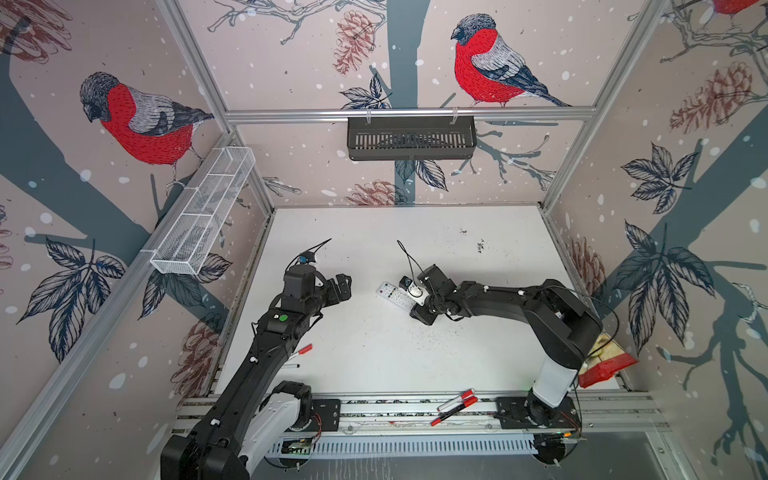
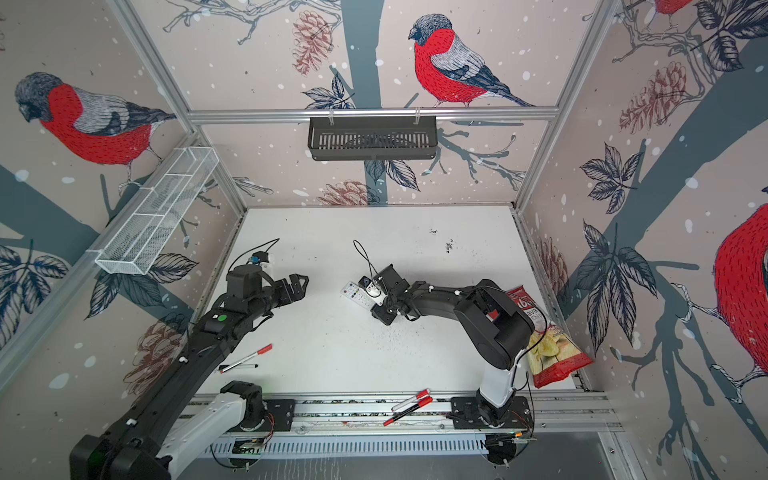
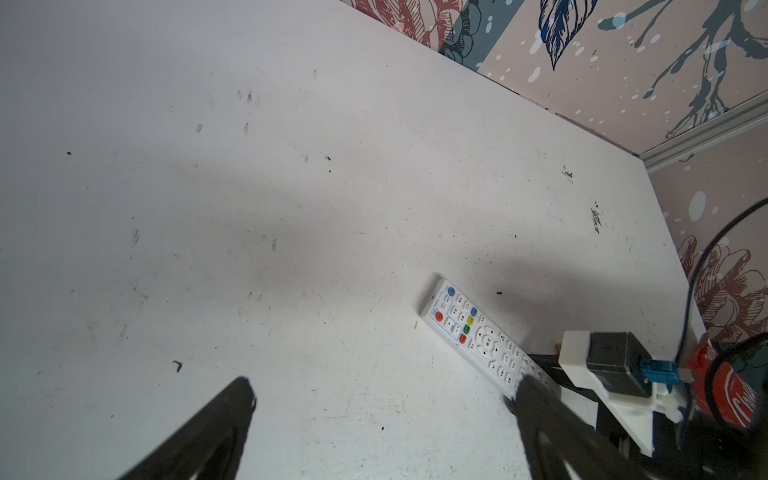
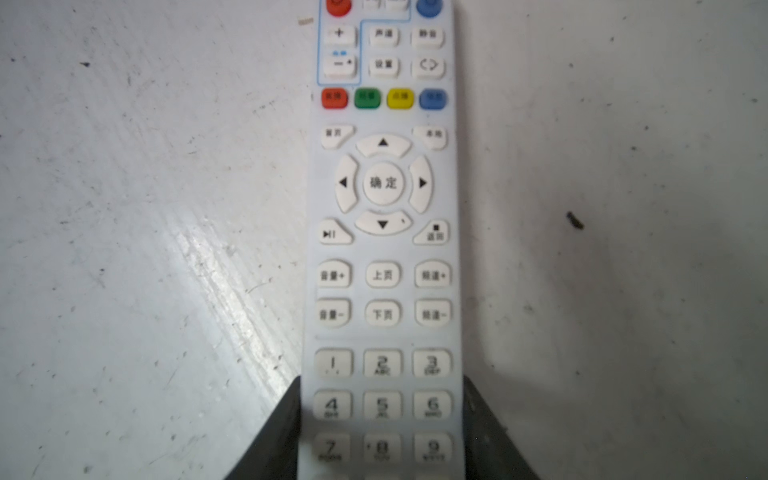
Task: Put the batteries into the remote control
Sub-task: 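Grasp the white remote with the right gripper and lift it upright, then bring the remote toward the left gripper while the left gripper approaches it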
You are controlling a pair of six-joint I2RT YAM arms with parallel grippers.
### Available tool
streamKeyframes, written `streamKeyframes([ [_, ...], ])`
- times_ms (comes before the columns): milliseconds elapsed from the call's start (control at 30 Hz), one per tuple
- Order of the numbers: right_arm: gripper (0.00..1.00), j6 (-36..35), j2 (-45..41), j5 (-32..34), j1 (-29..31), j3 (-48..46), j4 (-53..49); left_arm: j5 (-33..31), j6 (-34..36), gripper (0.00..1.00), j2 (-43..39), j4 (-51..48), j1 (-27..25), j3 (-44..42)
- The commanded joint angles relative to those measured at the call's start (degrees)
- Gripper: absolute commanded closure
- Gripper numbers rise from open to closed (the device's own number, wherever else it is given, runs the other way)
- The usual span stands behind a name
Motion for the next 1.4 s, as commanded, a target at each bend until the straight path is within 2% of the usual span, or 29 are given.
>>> streamKeyframes([
  [0,0.58,3.11,-1.31,-1.35,0.16,-0.44,1.64,3.70,-1.29,0.02,-0.23,3.82,0.00,-1.28],
  [100,0.60,6.09,-2.73,-5.32,-0.13,-0.53,2.89,8.13,-2.98,0.02,-1.60,8.49,-0.14,-3.80],
  [367,0.60,14.42,-11.60,-20.80,-2.92,-3.78,8.66,18.92,-9.01,0.02,-7.67,25.26,-0.71,-11.10],
  [500,0.60,17.48,-15.59,-26.89,-5.31,-5.52,9.41,23.18,-10.97,0.02,-7.79,31.39,-1.19,-12.62],
  [600,0.61,20.35,-18.52,-33.90,-6.99,-7.78,12.92,25.68,-12.34,0.02,-8.23,37.69,-2.56,-13.62],
  [700,0.61,24.47,-20.68,-40.43,-8.05,-9.70,17.48,25.26,-10.72,0.02,-8.47,42.26,-7.27,-13.39],
  [833,0.61,27.86,-22.74,-44.25,-9.39,-10.08,19.13,21.48,-6.79,0.02,-7.22,43.50,-13.13,-12.26],
  [1000,0.62,35.67,-25.30,-51.05,-10.47,-11.68,27.08,24.96,-10.34,0.02,-2.71,55.47,-14.51,-14.00],
  [1167,0.63,41.33,-26.48,-55.97,-10.69,-12.32,32.19,27.18,-10.23,0.02,1.27,58.78,-15.98,-11.31],
  [1267,0.64,45.97,-26.59,-58.71,-10.69,-13.51,38.06,30.10,-11.72,0.02,3.99,62.37,-16.72,-9.92],
  [1367,0.65,47.60,-26.80,-60.25,-10.46,-13.80,40.15,31.40,-14.04,0.02,5.67,66.68,-16.86,-9.64],
])
